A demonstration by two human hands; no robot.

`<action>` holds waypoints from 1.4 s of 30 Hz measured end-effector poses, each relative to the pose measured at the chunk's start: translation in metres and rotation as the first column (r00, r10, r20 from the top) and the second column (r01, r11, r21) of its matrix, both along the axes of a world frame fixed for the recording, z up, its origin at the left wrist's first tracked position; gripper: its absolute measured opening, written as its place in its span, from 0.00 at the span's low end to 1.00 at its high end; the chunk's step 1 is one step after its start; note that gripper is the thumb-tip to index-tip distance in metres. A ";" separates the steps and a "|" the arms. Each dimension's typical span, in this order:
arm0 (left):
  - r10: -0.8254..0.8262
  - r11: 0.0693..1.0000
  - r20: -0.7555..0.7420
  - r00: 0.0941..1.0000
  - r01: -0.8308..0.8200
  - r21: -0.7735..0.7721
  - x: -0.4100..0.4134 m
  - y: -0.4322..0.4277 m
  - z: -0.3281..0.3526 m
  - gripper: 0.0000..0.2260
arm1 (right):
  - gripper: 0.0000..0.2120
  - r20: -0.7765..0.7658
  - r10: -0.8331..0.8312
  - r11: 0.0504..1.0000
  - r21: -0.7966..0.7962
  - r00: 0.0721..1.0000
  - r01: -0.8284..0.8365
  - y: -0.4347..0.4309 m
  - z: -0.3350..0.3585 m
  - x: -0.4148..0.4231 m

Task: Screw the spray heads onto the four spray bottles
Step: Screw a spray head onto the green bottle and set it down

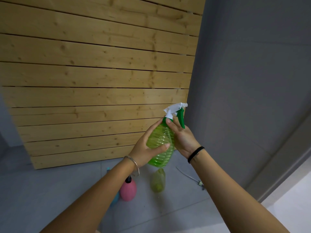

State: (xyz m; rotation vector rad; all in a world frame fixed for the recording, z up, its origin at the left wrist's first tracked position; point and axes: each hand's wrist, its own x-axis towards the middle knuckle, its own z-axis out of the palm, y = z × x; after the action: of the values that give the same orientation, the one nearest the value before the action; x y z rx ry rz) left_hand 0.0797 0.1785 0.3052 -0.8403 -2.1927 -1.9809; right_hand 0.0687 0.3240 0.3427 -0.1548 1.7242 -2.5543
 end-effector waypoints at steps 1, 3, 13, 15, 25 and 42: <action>-0.006 1.000 0.009 1.000 0.006 0.002 0.000 0.001 0.000 0.32 | 0.09 0.004 -0.029 1.000 -0.006 1.000 0.029 -0.001 0.000 0.001; -0.001 1.000 0.002 1.000 0.001 -0.007 0.001 0.002 0.000 0.32 | 0.15 0.020 -0.059 0.998 -0.030 0.998 0.060 -0.004 -0.002 0.000; -0.090 0.993 0.365 0.927 0.055 0.105 -0.008 -0.001 -0.004 0.16 | 0.19 0.022 -0.006 0.996 -0.085 1.000 0.008 0.004 -0.001 -0.001; -0.049 0.994 0.353 0.934 0.012 0.107 -0.007 0.002 -0.003 0.13 | 0.16 0.019 -0.031 0.997 -0.067 0.999 0.032 0.003 -0.004 -0.002; -0.318 0.946 0.503 0.804 0.236 0.221 -0.006 -0.008 0.006 0.30 | 0.10 -0.054 0.187 0.973 -0.123 0.981 -0.193 0.008 0.004 -0.002; 0.234 0.968 0.298 0.925 -0.250 0.017 -0.028 -0.003 -0.031 0.29 | 0.14 0.066 -0.104 0.991 0.088 0.992 0.098 -0.013 -0.004 -0.014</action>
State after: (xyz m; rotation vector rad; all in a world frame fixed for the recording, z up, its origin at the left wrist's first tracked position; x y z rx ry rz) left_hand 0.0516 0.1756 0.2737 -0.2597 -2.2430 -2.1405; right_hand 0.0543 0.3107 0.3387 0.0270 1.8557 -2.5149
